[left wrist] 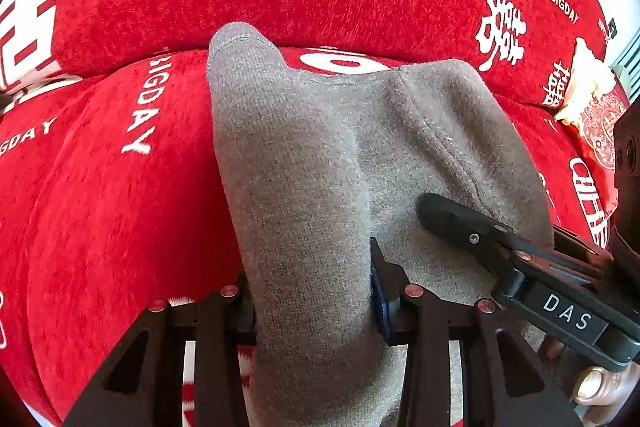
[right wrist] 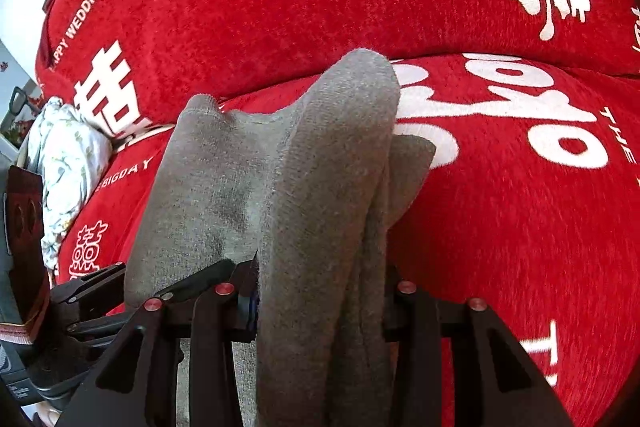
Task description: Fold small clothes
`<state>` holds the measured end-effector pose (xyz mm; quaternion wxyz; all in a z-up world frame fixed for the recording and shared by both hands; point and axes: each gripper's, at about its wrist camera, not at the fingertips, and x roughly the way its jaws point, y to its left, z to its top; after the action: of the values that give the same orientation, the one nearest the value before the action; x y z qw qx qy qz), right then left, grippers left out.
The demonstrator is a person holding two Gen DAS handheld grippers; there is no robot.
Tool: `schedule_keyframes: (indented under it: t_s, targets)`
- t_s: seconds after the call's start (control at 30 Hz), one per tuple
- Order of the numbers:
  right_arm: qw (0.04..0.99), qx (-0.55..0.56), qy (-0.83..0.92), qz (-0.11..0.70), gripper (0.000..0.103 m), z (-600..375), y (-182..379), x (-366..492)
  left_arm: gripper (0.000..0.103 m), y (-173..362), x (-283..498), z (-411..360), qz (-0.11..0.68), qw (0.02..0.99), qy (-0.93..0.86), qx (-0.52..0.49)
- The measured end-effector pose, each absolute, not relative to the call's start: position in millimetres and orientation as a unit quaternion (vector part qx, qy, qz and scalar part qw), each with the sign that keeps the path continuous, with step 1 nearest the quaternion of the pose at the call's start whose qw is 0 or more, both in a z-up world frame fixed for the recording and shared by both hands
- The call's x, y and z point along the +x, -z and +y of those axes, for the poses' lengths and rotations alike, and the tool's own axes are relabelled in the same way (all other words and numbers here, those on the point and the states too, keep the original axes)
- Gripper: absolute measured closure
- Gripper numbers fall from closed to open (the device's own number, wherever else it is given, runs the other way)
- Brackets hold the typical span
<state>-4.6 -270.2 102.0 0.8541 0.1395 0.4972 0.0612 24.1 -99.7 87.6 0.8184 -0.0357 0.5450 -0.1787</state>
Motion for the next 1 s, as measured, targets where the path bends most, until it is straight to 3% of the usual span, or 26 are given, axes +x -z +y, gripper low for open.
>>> schedule_keyframes:
  t_s: [1.0]
  targets:
    - [0.869, 0.13, -0.086, 0.47, 0.06, -229, -115, -104, 0.062, -109, -85, -64, 0.519, 0.838, 0.167, -0.021]
